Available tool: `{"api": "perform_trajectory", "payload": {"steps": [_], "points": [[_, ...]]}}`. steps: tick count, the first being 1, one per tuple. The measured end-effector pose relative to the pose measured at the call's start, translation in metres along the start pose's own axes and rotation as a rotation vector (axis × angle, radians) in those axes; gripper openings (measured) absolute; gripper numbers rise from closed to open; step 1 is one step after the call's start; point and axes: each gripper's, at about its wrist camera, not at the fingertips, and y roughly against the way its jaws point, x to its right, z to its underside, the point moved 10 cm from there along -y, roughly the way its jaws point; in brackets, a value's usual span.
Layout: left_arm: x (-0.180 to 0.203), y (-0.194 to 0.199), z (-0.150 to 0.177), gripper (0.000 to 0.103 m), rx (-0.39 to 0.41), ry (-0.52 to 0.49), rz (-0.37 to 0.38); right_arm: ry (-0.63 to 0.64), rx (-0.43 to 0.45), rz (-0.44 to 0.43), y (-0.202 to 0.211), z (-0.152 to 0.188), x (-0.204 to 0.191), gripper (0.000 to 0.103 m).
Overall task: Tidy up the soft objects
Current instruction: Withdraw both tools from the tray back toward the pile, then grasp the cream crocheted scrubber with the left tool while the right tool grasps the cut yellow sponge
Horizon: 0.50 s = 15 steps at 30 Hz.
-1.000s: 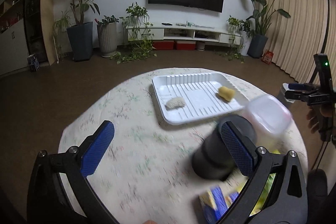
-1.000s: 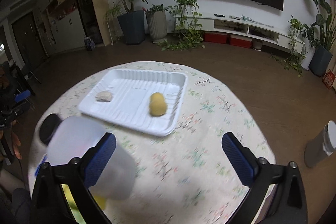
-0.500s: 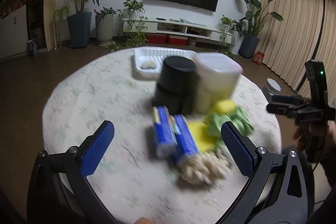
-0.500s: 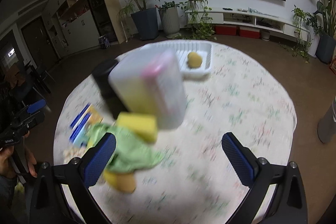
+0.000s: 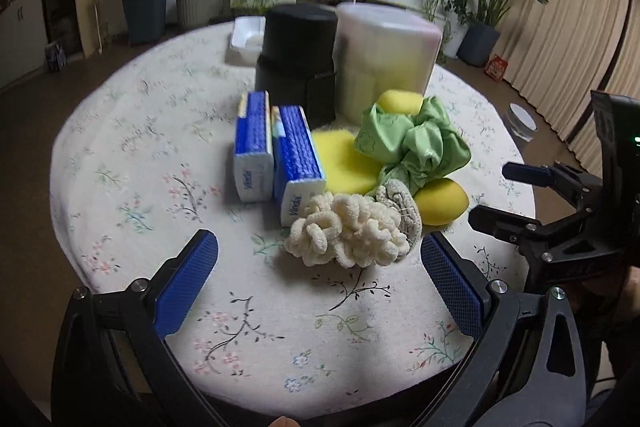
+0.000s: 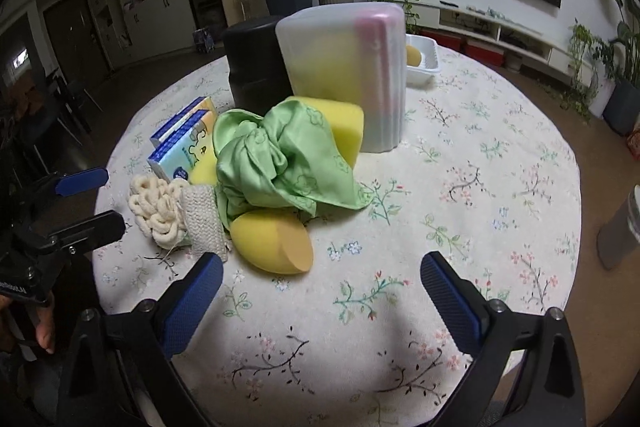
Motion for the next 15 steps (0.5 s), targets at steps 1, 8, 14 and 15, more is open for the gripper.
{"api": "perform_trajectory", "payload": {"steps": [1, 8, 14, 15], "points": [[0.002, -0.002, 0.0, 0.103, -0.005, -0.015, -0.005, 0.005, -0.004, 0.0, -0.002, 0.0, -0.001, 0.097], [0.004, -0.024, 0.005, 0.103, -0.071, -0.042, -0.022, 0.038, -0.051, -0.024, -0.026, 0.0, -0.013, 0.089], [0.001, -0.031, 0.002, 0.103, -0.087, -0.031, -0.035, 0.064, -0.052, -0.03, -0.036, -0.005, -0.019, 0.086], [0.0, -0.032, 0.002, 0.103, -0.086, -0.029, -0.04, 0.065, -0.054, -0.031, -0.037, -0.004, -0.02, 0.086]]}}
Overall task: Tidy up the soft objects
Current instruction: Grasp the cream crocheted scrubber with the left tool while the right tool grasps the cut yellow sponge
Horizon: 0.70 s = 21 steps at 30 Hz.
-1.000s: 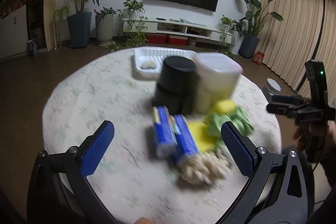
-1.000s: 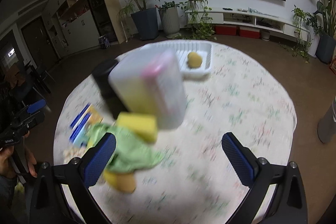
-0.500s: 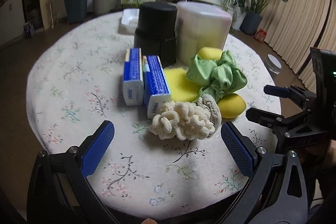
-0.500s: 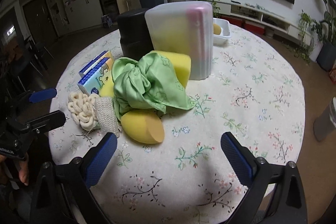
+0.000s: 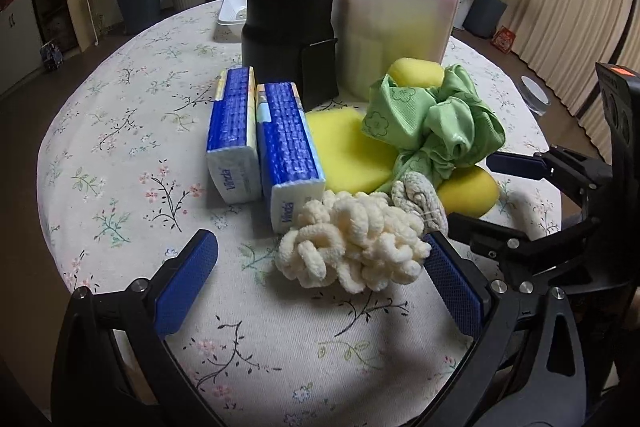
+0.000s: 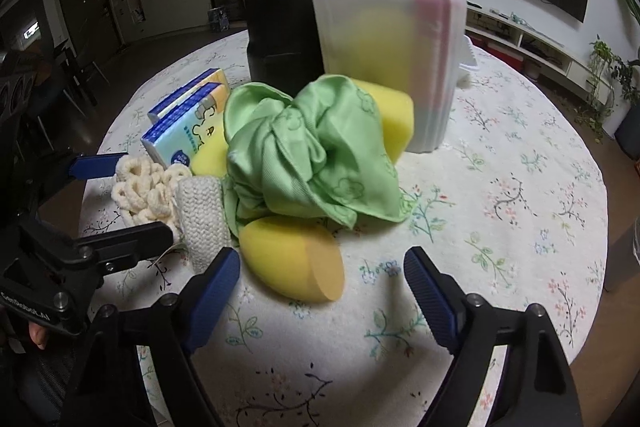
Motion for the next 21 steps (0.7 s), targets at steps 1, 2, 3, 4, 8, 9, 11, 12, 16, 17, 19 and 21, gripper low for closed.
{"api": "perform_trajectory", "payload": {"steps": [1, 2, 3, 4, 8, 9, 11, 12, 16, 17, 19, 21], "points": [[-0.001, -0.002, -0.001, 0.102, -0.001, 0.003, 0.005, 0.002, -0.005, -0.001, -0.002, 0.001, 0.0, 0.086], [-0.001, -0.003, -0.002, 0.102, -0.002, 0.007, 0.008, 0.003, -0.011, -0.003, -0.005, 0.001, -0.001, 0.085], [0.0, -0.004, -0.002, 0.102, 0.0, 0.011, 0.007, 0.002, -0.015, -0.009, -0.006, 0.002, -0.001, 0.082], [0.001, -0.004, -0.003, 0.102, 0.003, 0.012, 0.01, 0.001, -0.017, -0.014, -0.007, 0.003, -0.002, 0.081], [0.005, -0.005, -0.004, 0.1, 0.005, 0.004, 0.033, 0.011, -0.018, -0.016, -0.01, 0.004, -0.004, 0.08], [0.006, -0.005, -0.003, 0.1, 0.006, 0.004, 0.041, 0.01, -0.018, -0.02, -0.01, 0.004, -0.004, 0.079], [0.008, -0.004, -0.002, 0.097, 0.011, 0.022, 0.059, 0.01, -0.017, -0.021, -0.01, 0.005, -0.003, 0.079], [0.007, -0.005, -0.001, 0.094, 0.009, 0.034, 0.066, 0.01, -0.016, -0.022, -0.009, 0.005, -0.004, 0.077], [0.004, -0.008, 0.002, 0.07, -0.002, 0.062, 0.098, 0.016, -0.016, -0.035, -0.006, 0.006, -0.008, 0.066], [0.004, -0.009, 0.004, 0.062, -0.007, 0.059, 0.099, 0.016, -0.017, -0.041, -0.005, 0.006, -0.01, 0.064], [0.005, -0.009, 0.005, 0.055, -0.009, 0.043, 0.082, 0.014, -0.019, -0.054, -0.004, 0.006, -0.013, 0.054], [0.006, -0.009, 0.007, 0.046, -0.012, 0.019, 0.056, 0.01, -0.023, -0.056, -0.003, 0.008, -0.015, 0.052]]}}
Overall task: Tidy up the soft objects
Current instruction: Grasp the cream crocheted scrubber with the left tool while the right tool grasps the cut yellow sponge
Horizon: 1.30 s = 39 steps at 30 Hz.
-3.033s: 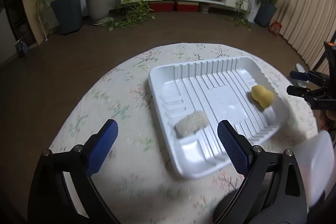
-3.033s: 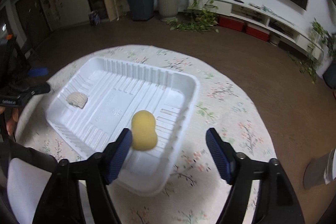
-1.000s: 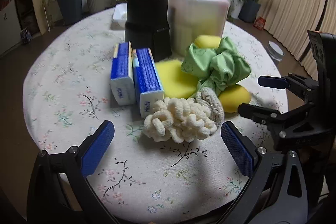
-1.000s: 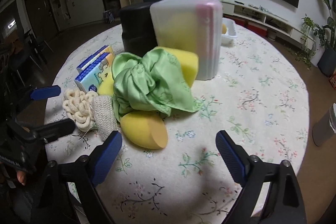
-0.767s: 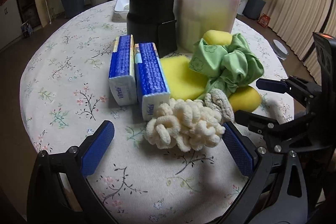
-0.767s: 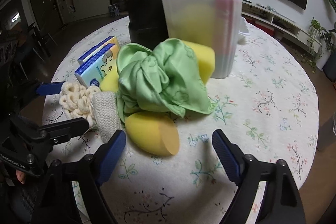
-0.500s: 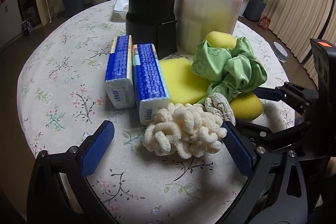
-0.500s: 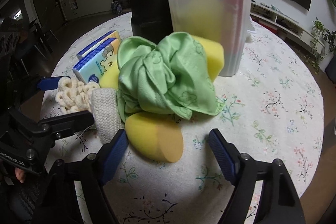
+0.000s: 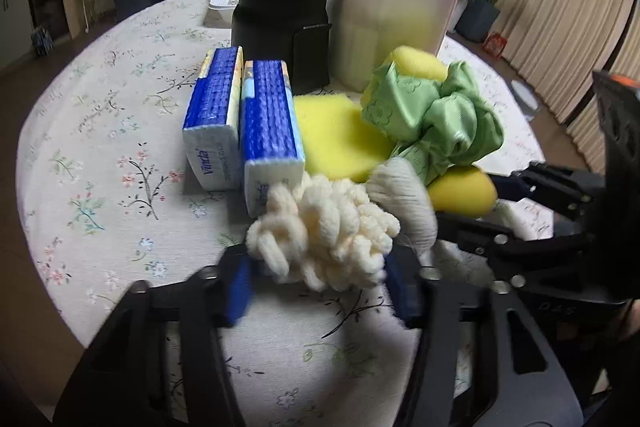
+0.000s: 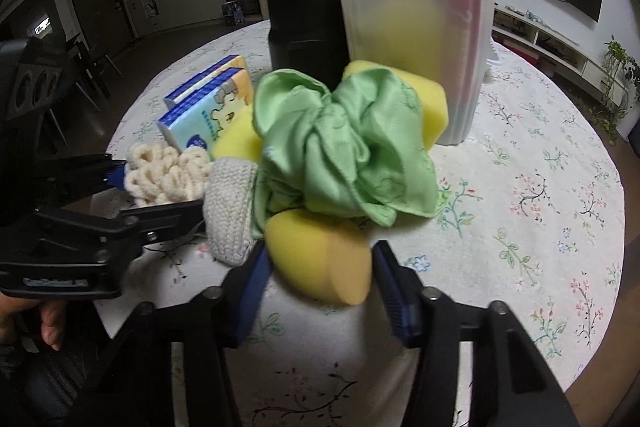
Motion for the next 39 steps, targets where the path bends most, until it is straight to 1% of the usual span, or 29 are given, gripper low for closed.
{"api": "perform_trajectory", "payload": {"steps": [2, 4, 5, 8, 10, 14, 19, 27, 35, 37, 39], "points": [[0.001, 0.001, 0.001, 0.037, 0.001, 0.005, 0.008, -0.003, 0.0, 0.0, 0.001, 0.001, -0.001, 0.051], [0.001, 0.002, 0.002, 0.033, 0.0, 0.011, 0.014, -0.019, 0.001, -0.009, 0.002, 0.003, 0.0, 0.05], [0.001, 0.004, 0.003, 0.029, 0.0, 0.015, 0.02, -0.03, -0.001, -0.014, 0.003, 0.003, 0.0, 0.049], [-0.001, 0.007, 0.004, 0.025, 0.004, 0.016, 0.015, -0.064, -0.007, -0.03, 0.009, 0.005, 0.002, 0.048], [-0.003, 0.01, 0.004, 0.024, 0.009, 0.027, 0.02, -0.07, -0.013, -0.031, 0.013, 0.007, 0.003, 0.047], [-0.004, 0.017, 0.007, 0.019, 0.022, 0.036, 0.027, -0.071, -0.013, -0.029, 0.022, 0.008, 0.0, 0.047], [-0.002, 0.035, 0.006, 0.019, 0.046, 0.038, 0.044, -0.059, -0.025, -0.024, 0.032, 0.012, -0.002, 0.047], [-0.003, 0.068, -0.008, 0.019, 0.09, 0.033, 0.06, -0.053, -0.007, -0.007, 0.057, 0.008, 0.007, 0.047], [-0.004, 0.073, -0.015, 0.019, 0.083, 0.038, 0.07, -0.056, -0.02, 0.003, 0.064, 0.01, 0.017, 0.047], [-0.006, 0.078, -0.021, 0.019, 0.092, 0.04, 0.068, -0.057, -0.013, 0.017, 0.069, 0.007, 0.024, 0.047], [-0.011, 0.085, -0.033, 0.019, 0.11, 0.036, 0.06, -0.061, 0.001, 0.033, 0.078, 0.0, 0.034, 0.047]]}}
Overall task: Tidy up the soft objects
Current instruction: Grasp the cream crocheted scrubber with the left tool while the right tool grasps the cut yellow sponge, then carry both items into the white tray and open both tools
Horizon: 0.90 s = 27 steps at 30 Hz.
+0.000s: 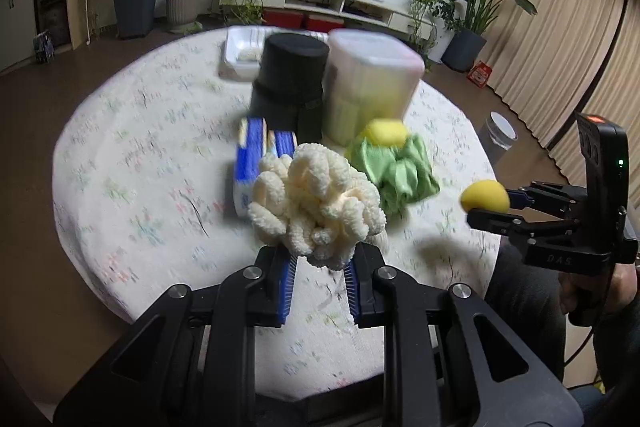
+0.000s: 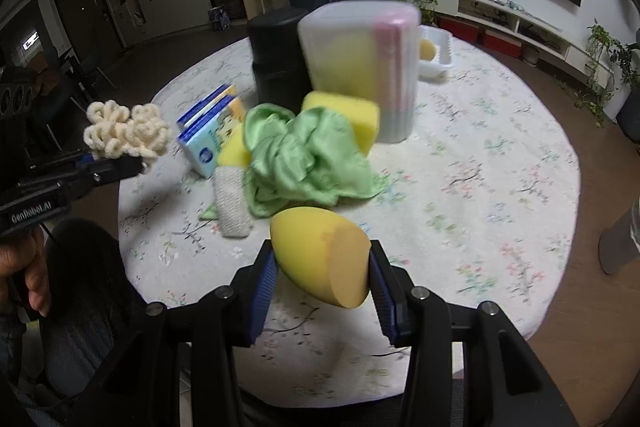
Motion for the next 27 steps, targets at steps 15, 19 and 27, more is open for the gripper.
{"api": "perform_trajectory", "payload": {"steps": [15, 19, 27], "points": [[-0.053, -0.006, -0.161, 0.019, 0.077, -0.118, -0.097, -0.003, 0.137, 0.133, 0.037, -0.13, 0.109, 0.047], [-0.065, -0.035, -0.201, 0.019, 0.057, -0.127, -0.091, 0.009, 0.129, 0.127, 0.014, -0.173, 0.13, 0.047], [-0.072, -0.125, -0.247, 0.019, -0.04, -0.204, -0.074, 0.074, 0.079, 0.106, -0.056, -0.248, 0.153, 0.047]]}}
